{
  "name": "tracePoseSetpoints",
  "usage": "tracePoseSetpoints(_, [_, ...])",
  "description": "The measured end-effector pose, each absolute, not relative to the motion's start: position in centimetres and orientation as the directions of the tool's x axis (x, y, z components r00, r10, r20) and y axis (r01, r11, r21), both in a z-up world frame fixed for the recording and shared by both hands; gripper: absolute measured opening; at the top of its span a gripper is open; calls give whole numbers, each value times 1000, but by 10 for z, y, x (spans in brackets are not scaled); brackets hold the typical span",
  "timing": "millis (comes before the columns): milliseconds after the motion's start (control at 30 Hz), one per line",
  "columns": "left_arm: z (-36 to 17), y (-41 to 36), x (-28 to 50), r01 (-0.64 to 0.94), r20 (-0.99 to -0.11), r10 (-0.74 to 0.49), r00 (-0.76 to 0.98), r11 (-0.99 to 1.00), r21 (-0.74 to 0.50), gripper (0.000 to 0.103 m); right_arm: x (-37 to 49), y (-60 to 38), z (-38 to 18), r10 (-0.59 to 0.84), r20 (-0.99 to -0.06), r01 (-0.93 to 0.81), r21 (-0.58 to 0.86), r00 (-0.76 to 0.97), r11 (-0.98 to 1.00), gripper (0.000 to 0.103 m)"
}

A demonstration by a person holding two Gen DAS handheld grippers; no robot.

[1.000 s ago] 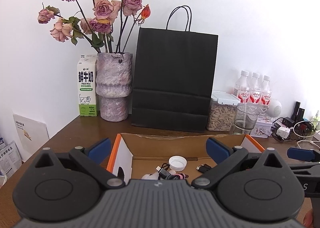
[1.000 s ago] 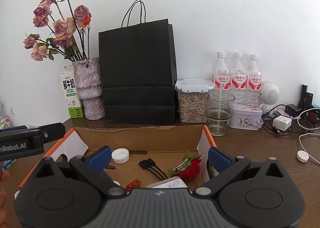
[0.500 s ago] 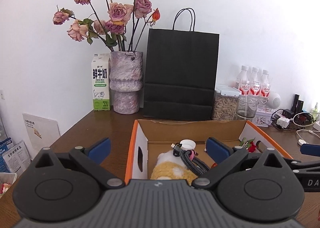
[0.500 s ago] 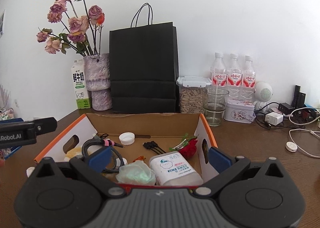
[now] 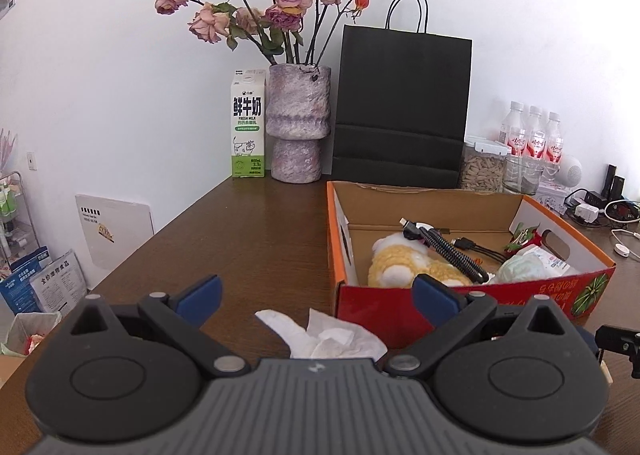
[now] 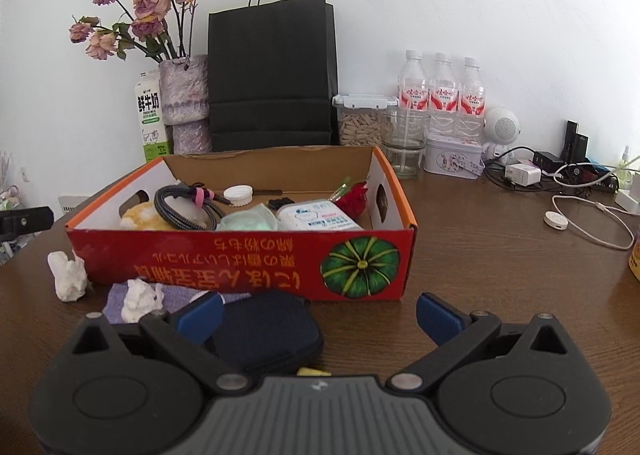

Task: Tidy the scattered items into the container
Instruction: 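Withdraw both tools from the box toward the remaining items, then grasp the beige soap bar with the right tool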

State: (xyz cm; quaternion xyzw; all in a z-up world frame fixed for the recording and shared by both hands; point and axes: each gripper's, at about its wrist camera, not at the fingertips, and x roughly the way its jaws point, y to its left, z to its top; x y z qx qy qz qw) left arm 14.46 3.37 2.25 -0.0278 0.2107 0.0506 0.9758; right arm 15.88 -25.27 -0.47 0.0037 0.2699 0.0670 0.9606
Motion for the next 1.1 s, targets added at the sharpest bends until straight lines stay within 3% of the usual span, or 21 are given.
tracePoseSetpoints(300, [11,44,130,-132,-446,108,888,991,-23,103,138,-263,-15,98,-540,-101,25,836,995,101])
tracePoseSetpoints(700, [0,51,121,-158,-483,130,866,987,-19,103,131,-266,-26,104,-586,-118,14,804,993,84])
tracePoseSetpoints(833, [-1,57,119,-170,-487,138,863,985,-22,103,137,-260,-30,117,-605,-138,11,787,990,63])
tracePoseSetpoints(1000, [-3,60,120,-166,-491,132,861,986,-26,103,149,-254,-35,125,-629,-141,26,767,990,49])
tracePoseSetpoints(1067, [-4,60,120,-163,-495,130,859,986,-24,103,151,-251,-34,140,-627,-156,30,766,987,37])
tracePoseSetpoints(1100, [-5,60,121,-162,-496,129,858,986,-24,103,151,-250,-34,145,-625,-163,30,767,986,27])
